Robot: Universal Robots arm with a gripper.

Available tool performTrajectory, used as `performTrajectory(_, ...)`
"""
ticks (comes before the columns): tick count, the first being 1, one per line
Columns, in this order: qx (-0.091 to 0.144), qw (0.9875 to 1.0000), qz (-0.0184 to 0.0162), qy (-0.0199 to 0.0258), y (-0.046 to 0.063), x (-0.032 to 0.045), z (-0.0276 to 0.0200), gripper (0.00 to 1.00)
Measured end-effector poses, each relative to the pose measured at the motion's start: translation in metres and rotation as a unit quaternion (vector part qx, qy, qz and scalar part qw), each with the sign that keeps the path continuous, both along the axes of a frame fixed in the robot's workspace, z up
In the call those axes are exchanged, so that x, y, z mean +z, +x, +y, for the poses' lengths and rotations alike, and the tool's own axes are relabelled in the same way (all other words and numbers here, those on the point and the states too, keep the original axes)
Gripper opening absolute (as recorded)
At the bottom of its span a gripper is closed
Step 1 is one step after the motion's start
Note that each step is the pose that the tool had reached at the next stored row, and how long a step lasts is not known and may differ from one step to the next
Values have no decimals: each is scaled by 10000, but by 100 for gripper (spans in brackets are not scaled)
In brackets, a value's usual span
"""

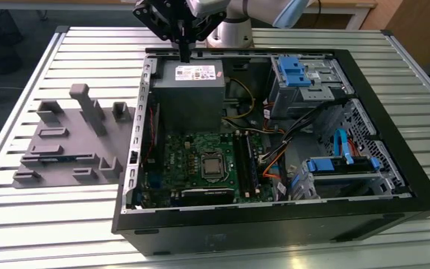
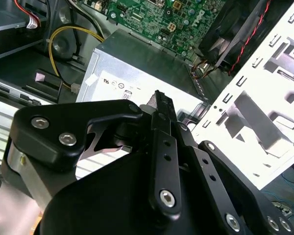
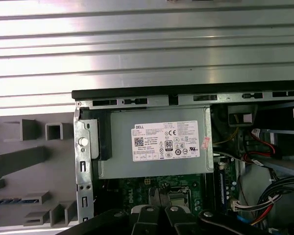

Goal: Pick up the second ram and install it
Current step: 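Reach for the second ram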

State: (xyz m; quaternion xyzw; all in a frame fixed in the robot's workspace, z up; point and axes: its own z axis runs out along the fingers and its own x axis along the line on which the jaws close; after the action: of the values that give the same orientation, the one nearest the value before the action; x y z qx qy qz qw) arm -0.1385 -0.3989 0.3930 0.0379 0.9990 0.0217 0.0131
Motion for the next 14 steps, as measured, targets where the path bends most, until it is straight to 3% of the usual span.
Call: performTrajectory(14,0,10000,0,0,-27,-1,0,11)
